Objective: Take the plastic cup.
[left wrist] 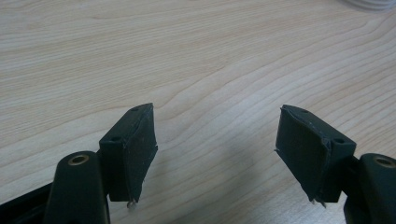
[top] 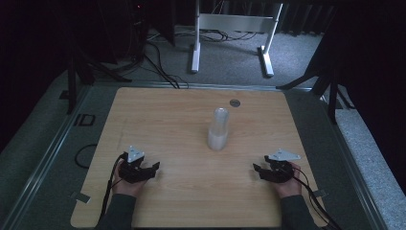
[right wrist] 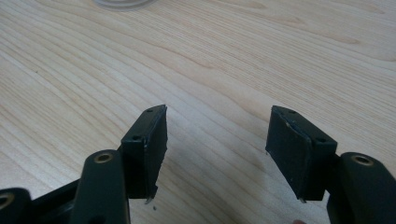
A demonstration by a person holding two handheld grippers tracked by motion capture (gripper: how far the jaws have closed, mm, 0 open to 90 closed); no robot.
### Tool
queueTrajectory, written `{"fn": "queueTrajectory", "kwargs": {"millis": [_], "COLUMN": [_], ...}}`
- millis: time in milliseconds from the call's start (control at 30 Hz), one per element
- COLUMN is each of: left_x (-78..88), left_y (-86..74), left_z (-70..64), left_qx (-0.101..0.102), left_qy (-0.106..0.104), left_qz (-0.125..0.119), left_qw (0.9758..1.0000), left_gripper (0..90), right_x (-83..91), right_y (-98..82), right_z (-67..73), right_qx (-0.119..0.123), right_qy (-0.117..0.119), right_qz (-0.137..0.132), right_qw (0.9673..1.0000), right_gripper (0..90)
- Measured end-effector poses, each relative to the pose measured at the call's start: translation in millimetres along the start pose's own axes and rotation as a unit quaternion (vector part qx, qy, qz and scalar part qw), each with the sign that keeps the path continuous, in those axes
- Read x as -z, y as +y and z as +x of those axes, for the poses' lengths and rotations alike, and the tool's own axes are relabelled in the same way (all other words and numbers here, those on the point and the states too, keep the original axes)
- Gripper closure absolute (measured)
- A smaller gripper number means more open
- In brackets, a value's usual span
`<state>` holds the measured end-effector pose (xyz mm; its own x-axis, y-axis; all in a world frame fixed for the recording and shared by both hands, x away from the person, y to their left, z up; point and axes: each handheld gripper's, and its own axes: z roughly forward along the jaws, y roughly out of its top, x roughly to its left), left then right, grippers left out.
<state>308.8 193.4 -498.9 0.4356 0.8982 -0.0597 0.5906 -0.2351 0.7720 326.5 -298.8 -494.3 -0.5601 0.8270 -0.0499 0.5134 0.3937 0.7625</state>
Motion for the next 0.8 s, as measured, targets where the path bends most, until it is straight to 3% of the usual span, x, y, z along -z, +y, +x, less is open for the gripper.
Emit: {"fn": "queueTrajectory", "kwargs": {"millis": [433,800], "left_x": [3.2,5.2], "left_y": [6.5,20.2], "left_z": [-2.3,-8.3], "left_qx": [-0.005,-0.024], "left_qy": [-0.010,-0.023], "left_qz": [-0.013,-0.022], "left_qw": [0.9999,0.9992], "left_gripper": [28.7,28.7], "right_x": [6.7,7.2], "right_y": [4.8,18.2], "right_z": [7.3,16.1], "right_qx": [0.009,0.026], "right_qy": [0.008,0.025], "right_qz": [-0.013,-0.020], "right_qw": [0.9998,0.9992], "right_gripper": [41.3,40.9]}}
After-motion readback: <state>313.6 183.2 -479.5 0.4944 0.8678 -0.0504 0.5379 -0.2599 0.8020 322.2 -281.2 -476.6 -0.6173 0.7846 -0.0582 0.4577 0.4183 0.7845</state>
